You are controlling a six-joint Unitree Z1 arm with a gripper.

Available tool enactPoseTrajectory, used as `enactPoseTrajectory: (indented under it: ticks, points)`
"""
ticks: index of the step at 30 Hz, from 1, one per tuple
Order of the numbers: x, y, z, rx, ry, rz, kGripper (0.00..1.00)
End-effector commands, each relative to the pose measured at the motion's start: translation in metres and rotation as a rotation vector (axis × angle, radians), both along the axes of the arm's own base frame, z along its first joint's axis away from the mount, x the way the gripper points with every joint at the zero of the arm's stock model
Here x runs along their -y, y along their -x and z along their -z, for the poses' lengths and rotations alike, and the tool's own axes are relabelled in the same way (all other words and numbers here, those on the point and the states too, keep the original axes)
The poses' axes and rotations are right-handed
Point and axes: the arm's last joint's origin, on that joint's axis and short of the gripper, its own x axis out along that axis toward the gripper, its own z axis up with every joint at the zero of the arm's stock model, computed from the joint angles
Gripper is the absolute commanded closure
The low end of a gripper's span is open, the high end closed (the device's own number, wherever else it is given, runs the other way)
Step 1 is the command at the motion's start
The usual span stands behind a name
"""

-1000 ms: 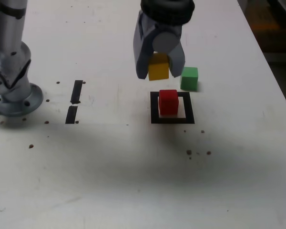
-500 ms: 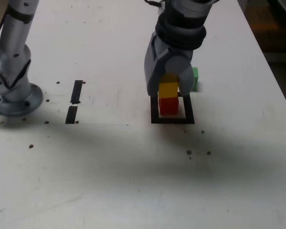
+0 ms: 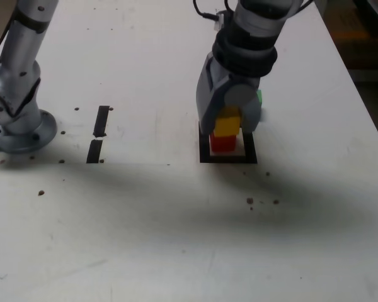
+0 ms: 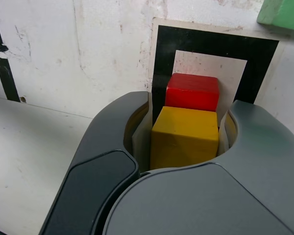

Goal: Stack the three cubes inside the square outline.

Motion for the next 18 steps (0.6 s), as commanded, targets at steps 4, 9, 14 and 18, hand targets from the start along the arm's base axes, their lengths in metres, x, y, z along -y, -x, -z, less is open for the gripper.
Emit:
enactPoseTrajectory:
  ticks: [4,9,14,18]
  points:
    - [-0.0042,0.0009,-0.0002,-0.002,-0.001,-0.004,0.86]
    - [-0.0088,0.0024,0.0018,-0.011,-0.013,-0.007,0.86]
    - [-0.0113,0.0029,0.0033,-0.013,-0.02,-0.006,0.85]
    - [-0.0114,0.002,0.0032,-0.006,-0.02,-0.005,0.84]
